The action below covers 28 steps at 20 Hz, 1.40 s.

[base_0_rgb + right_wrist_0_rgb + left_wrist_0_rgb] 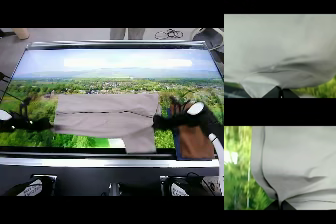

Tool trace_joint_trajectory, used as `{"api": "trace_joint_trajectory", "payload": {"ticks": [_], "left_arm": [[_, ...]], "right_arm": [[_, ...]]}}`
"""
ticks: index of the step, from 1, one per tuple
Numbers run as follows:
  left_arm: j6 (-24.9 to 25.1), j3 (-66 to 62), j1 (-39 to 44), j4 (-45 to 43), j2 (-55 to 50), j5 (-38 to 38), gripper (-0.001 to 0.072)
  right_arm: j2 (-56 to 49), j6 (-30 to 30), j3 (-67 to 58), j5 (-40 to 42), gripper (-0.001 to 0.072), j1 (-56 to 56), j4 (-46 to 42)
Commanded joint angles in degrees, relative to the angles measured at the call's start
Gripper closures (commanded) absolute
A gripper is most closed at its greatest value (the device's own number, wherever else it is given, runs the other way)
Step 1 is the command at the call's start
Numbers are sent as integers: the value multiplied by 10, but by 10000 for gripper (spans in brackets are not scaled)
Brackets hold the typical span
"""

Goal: Fold the shirts.

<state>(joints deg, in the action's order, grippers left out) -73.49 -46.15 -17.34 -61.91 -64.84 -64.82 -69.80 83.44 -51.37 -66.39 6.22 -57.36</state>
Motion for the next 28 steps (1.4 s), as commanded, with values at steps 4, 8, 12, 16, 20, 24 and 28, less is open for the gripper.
{"api": "trace_joint_trajectory", "payload": {"ticks": [4, 8, 12, 16, 20, 24, 28], "left_arm": [[-44, -219, 17, 8, -163, 14, 690], [-61, -360, 35, 50, -322, 14, 689], [-109, -429, 44, 55, -416, 13, 474], [-105, -446, 33, 68, -407, -8, 39], [-75, -463, 17, 69, -345, -48, 44], [-75, -463, 33, 69, -280, -49, 46], [-65, -463, 59, 69, -236, -64, 46]], "right_arm": [[-181, 38, -270, 81, 690, 0, 11], [-291, 44, -346, 108, 689, -4, 47], [-337, 68, -346, 116, 687, -17, 21], [-318, -5, -350, 50, -4, 3, 10], [-310, 3, -349, -61, -7, 43, -91], [-350, -8, -349, -87, -7, 21, -43], [-381, 9, -349, -55, -1, -20, -41]]}}
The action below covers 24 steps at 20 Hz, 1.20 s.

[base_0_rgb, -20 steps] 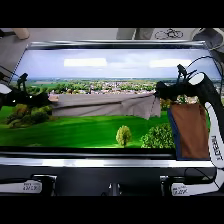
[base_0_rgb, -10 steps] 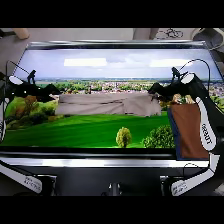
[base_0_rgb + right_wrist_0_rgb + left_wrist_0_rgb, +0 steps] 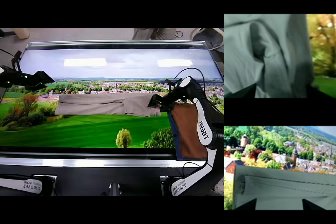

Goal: Fold the shirts.

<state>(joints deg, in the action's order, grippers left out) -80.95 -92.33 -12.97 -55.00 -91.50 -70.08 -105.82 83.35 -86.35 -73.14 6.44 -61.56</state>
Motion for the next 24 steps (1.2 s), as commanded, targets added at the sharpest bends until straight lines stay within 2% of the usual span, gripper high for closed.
{"api": "trace_joint_trajectory", "payload": {"ticks": [1, 2, 3, 4, 5, 6, 9, 14, 19, 21, 23, 24], "left_arm": [[25, -1, 26, 0, 34, -14, 47], [29, 0, 39, 0, 32, -17, 48], [30, 3, 53, 0, 28, -16, 53], [30, 8, 70, 0, 22, -13, 134], [29, 14, 92, 0, 11, -8, 381], [29, 21, 119, 2, -3, -1, 670], [11, 34, 207, 55, -65, 40, 686], [13, 34, 355, 271, -187, 123, 686], [17, 34, 470, 395, -245, 202, 687], [33, 34, 487, 417, -253, 211, 688], [69, 34, 468, 408, -242, 207, 690], [71, 34, 445, 383, -226, 211, 690]], "right_arm": [[-22, 18, 1, 33, 15, -30, 1], [-20, 26, 0, 43, 214, -35, 4], [-16, 29, 0, 43, 564, -35, 20], [-7, 43, 0, 42, 690, -34, 37], [7, 42, 0, 42, 689, -34, 45], [31, 38, 0, 42, 689, -34, 50], [117, 41, 0, 22, 689, -34, 59], [247, 51, 0, -84, 688, -34, 58], [327, 69, 0, -114, 688, -34, 59], [339, 70, 0, -103, 688, -34, 59], [336, 76, 0, -87, 688, -38, 69], [332, 76, 0, -74, 688, -47, 70]]}}
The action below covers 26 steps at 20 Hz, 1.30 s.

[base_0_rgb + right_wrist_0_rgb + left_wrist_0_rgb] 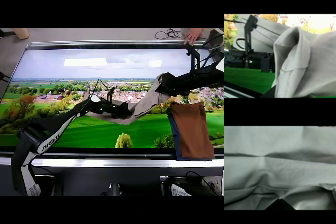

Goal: Fold the shirts.

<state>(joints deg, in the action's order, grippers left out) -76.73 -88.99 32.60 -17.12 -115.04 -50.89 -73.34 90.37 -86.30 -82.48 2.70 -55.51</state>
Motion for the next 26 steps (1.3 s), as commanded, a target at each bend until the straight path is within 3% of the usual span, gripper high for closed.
{"api": "trace_joint_trajectory", "payload": {"ticks": [1, 6, 11, 12, 13, 14, 16, 19, 23, 24, 26], "left_arm": [[28, 0, -39, -37, 35, 24, 691], [2, 0, -214, -209, 212, 7, 690], [3, 0, -332, -220, 386, -28, 689], [5, 0, -340, -220, 412, -34, 689], [5, 0, -344, -222, 436, -39, 689], [5, 0, -344, -227, 454, -43, 689], [5, 0, -343, -241, 478, -59, 688], [5, 1, -343, -286, 484, -82, 688], [3, 9, -344, -367, 483, -85, 689], [2, 10, -343, -381, 483, -91, 688], [2, 10, -343, -386, 483, -102, 688]], "right_arm": [[0, 7, 0, 34, 688, -28, 10], [-104, 13, 0, 186, 687, -168, 67], [-267, -6, 0, 343, 686, -283, 236], [-293, -24, 0, 354, 641, -295, 285], [-316, -46, 0, 369, 396, -304, 334], [-329, -68, 0, 381, 22, -306, 380], [-326, -100, 0, 368, 22, -288, 420], [-279, -89, 0, 257, 25, -212, 320], [-219, 47, 1, 76, 42, -91, -64], [-220, 75, 16, 43, 53, -75, -122], [-224, 58, 76, 67, 72, -68, -81]]}}
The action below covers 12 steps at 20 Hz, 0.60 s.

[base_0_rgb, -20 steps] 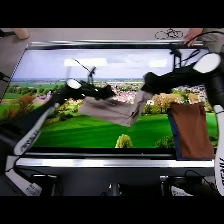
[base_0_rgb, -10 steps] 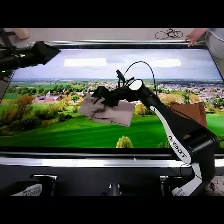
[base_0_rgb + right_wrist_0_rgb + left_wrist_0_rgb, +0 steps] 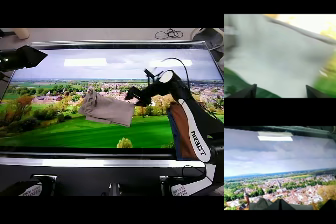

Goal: Fold the shirts.

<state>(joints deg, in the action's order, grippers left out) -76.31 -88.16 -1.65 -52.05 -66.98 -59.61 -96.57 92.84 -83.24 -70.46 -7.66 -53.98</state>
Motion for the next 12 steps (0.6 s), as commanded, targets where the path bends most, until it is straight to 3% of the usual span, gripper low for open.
{"api": "trace_joint_trajectory", "payload": {"ticks": [1, 5, 8, 9, 10, 12], "left_arm": [[-2, 2, -1, -37, 2, -16, 688], [-17, 2, 0, -37, 2, -35, 688], [-17, 2, 0, -37, 2, -40, 688], [-17, 2, -1, -37, 2, -40, 688], [-17, 2, -1, -37, 2, -40, 688], [-17, 2, -1, -37, 2, -40, 688]], "right_arm": [[2, 7, 73, -18, 72, 30, -43], [-36, -38, 95, 103, 84, -7, 78], [-58, -46, 95, 126, 183, -29, 123], [-63, -53, 95, 128, 184, -31, 136], [-66, -62, 95, 128, 253, -31, 147], [-65, -87, 83, 121, 578, -30, 150]]}}
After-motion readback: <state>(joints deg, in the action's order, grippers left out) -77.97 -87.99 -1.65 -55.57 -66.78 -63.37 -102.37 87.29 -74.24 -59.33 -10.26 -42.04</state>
